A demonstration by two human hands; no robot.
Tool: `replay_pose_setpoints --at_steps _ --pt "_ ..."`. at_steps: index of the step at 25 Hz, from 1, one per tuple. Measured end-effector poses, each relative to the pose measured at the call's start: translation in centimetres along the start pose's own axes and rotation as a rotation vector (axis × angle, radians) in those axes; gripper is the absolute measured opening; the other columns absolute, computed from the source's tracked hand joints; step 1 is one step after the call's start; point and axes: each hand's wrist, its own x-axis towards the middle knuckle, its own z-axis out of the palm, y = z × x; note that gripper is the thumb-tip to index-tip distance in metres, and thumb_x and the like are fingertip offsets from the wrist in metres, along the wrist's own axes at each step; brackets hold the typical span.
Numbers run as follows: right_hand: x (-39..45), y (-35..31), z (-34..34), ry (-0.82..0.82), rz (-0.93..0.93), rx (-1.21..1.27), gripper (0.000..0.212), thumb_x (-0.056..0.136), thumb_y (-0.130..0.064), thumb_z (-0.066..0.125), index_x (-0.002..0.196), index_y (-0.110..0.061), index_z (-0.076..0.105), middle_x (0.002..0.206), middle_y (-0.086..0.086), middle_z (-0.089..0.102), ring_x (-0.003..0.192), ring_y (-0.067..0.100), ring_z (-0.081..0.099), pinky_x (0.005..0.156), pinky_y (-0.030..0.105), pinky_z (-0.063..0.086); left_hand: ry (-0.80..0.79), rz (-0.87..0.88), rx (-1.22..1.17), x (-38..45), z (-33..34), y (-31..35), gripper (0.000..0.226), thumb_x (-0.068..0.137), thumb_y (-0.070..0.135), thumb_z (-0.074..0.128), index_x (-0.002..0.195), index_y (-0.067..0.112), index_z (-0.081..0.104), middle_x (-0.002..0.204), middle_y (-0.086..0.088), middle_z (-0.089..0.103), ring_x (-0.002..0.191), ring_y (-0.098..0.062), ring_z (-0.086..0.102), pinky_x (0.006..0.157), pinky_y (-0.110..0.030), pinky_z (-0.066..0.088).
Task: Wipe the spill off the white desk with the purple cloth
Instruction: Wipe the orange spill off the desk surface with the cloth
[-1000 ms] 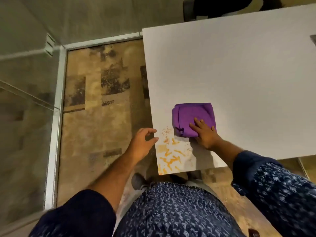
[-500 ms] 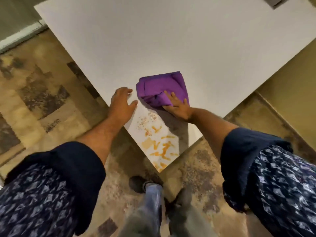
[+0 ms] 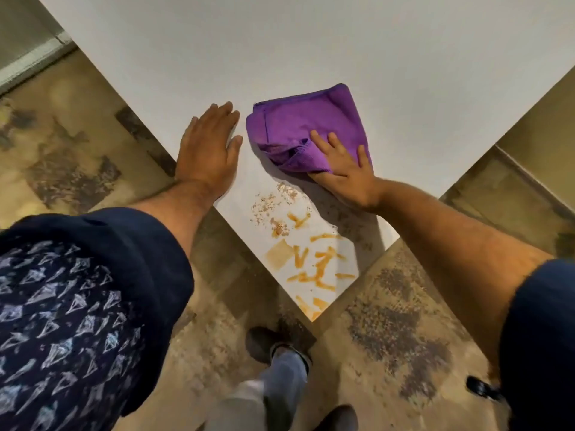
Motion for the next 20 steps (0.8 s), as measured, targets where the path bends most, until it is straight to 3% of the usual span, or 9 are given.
replay_pose_setpoints --at_steps 8,14,17,20 --pt "-0.2 -1.1 1.5 0.121 0.015 -0.109 0.065 0.115 -0.047 0.026 0.17 -0.031 -0.005 0.18 -0.004 -0.004 0.166 0.015 -0.009 0.128 0.055 -0.02 0.021 0.012 -0.017 0.3 -0.2 0.6 0.047 0.114 0.023 0.038 0.16 0.02 0.044 0.172 0.0 0.037 0.163 -0.021 0.027 0.135 -0.043 0.012" --pt "-9.0 -2.0 5.9 0.003 -0.122 -0.117 0.069 0.105 -0.054 0.019 0.169 -0.039 -0.002 0.177 -0.019 -0.003 0.163 0.004 -0.012 0.131 0.047 -0.018 0.004 0.021 -0.007 -0.1 -0.5 0.5 0.046 0.115 0.018 0.036 0.16 0.018 0.046 0.172 -0.003 0.036 0.163 -0.023 0.026 0.136 -0.042 0.01" --pt "-12.9 -1.4 7.5 0.045 -0.015 -0.187 0.066 0.105 -0.053 0.018 0.165 -0.047 -0.008 0.175 -0.024 -0.009 0.163 0.002 -0.009 0.135 0.047 -0.002 0.013 0.022 -0.015 -0.1 -0.4 0.3 0.046 0.115 0.014 0.035 0.159 0.017 0.047 0.172 -0.003 0.037 0.162 -0.022 0.027 0.135 -0.041 0.009" --pt "-10.5 -2.4 6.7 0.123 0.128 -0.351 0.064 0.103 -0.065 0.009 0.165 -0.052 -0.005 0.178 -0.018 -0.004 0.162 0.018 0.01 0.124 0.053 0.021 0.031 0.026 -0.032 0.0 -0.3 0.1 0.045 0.114 0.013 0.037 0.157 0.017 0.05 0.171 -0.003 0.039 0.162 -0.022 0.028 0.135 -0.04 0.008"
